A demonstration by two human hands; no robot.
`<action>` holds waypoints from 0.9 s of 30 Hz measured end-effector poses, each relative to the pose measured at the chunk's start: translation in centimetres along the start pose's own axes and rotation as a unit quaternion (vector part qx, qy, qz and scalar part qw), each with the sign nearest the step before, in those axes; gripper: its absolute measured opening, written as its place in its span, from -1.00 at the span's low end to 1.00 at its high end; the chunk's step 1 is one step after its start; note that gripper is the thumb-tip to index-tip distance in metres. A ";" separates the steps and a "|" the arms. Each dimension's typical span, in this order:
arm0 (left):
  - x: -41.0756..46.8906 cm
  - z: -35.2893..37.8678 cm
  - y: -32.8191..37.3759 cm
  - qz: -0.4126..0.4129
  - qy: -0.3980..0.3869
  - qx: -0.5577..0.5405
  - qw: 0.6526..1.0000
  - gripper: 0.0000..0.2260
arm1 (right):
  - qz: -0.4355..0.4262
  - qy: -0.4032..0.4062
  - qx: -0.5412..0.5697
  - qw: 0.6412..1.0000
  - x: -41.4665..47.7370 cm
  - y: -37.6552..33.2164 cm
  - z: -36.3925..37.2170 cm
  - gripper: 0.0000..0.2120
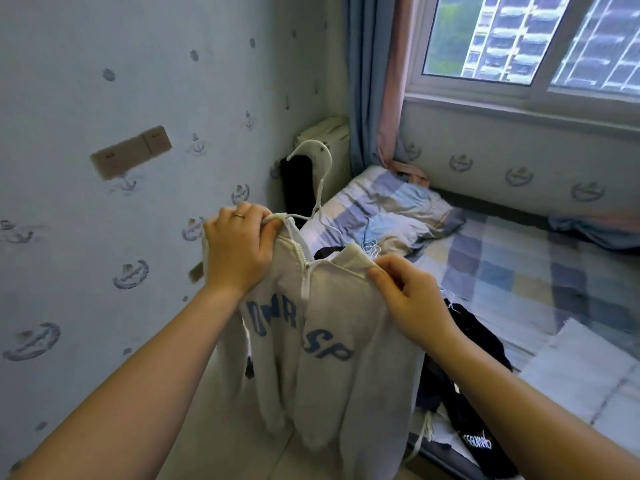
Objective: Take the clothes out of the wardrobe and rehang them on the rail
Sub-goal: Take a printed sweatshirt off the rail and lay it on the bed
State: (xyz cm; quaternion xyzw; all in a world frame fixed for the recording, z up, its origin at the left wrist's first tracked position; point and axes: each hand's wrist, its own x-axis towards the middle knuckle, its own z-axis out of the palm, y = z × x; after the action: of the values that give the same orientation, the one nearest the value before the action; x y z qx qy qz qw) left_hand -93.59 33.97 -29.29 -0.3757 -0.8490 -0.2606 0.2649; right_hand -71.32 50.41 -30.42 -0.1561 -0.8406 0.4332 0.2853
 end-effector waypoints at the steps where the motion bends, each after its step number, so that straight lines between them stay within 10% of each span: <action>1: 1.2 1.5 0.6 0.005 -0.007 -0.005 1.000 -0.68 | 0.007 0.005 -0.003 1.000 1.0 1.1 -0.7 -0.90; 27: 12.5 47.1 4.4 -0.021 -0.248 -0.056 0.967 -0.67 | 0.223 0.005 -0.290 0.931 23.3 40.0 -2.0 -0.94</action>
State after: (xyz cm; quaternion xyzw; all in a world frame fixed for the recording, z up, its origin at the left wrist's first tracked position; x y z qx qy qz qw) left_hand -109.40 73.03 -54.25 -0.4250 -0.8798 -0.2122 0.0189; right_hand -87.85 86.56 -54.17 -0.4173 -0.8718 0.2222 0.1280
